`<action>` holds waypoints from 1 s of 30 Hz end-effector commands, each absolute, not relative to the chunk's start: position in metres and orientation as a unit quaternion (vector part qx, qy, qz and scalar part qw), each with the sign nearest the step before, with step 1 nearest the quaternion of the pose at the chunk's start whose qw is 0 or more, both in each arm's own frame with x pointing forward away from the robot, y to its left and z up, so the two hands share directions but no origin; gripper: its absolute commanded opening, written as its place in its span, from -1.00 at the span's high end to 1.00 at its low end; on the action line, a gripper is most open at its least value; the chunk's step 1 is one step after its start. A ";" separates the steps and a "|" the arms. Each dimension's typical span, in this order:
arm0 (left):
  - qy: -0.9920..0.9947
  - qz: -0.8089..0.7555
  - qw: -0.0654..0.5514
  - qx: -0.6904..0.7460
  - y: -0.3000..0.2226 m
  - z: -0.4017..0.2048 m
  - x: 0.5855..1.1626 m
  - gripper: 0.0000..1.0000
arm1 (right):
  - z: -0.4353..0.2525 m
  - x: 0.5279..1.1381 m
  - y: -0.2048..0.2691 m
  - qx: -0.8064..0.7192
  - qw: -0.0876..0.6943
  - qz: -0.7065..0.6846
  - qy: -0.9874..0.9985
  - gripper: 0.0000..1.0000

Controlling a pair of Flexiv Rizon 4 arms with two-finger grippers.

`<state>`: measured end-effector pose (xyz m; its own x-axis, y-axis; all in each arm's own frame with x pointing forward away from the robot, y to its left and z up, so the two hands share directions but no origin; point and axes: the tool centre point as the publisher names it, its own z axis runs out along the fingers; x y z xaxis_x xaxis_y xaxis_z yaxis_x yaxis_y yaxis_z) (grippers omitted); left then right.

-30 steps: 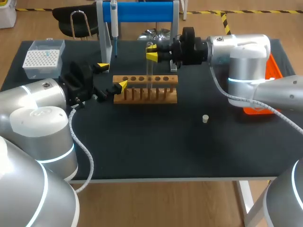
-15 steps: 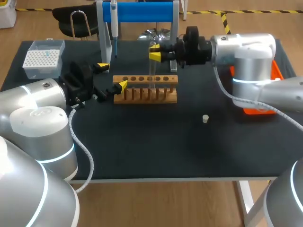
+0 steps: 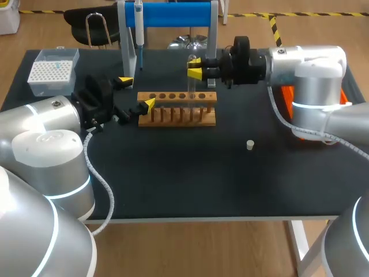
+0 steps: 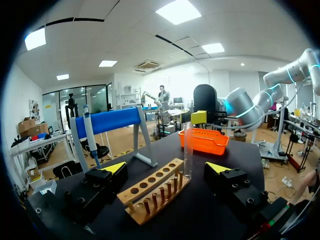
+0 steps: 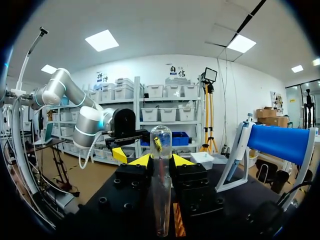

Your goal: Invert the test tube, pick up the pipette, mount the tip to pipette, aspirate from beaker and dispense into the tube, eject the tip, return the pipette, and cap with the stopper.

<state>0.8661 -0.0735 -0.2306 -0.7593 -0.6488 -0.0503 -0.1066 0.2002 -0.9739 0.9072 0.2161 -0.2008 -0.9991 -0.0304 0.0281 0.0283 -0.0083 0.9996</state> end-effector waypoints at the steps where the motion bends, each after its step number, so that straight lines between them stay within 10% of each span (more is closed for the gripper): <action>1: 0.736 -0.582 0.236 -0.255 -0.073 -0.233 0.866 -1.00 | -0.194 0.896 0.208 -0.004 0.016 -0.709 -0.705 1.00; 22: 0.736 -0.582 0.236 -0.255 -0.073 -0.233 0.866 -1.00 | -0.194 0.896 0.208 -0.004 0.016 -0.709 -0.705 1.00; 30: 0.736 -0.582 0.236 -0.255 -0.073 -0.233 0.866 -1.00 | -0.196 0.906 0.206 -0.156 0.127 -0.677 -0.708 1.00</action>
<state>0.8660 -0.0735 -0.2306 -0.7592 -0.6489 -0.0504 -0.1065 0.2002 -0.9739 0.9060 0.2051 -0.2006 -0.9701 0.0222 0.2415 0.2417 0.0068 0.9703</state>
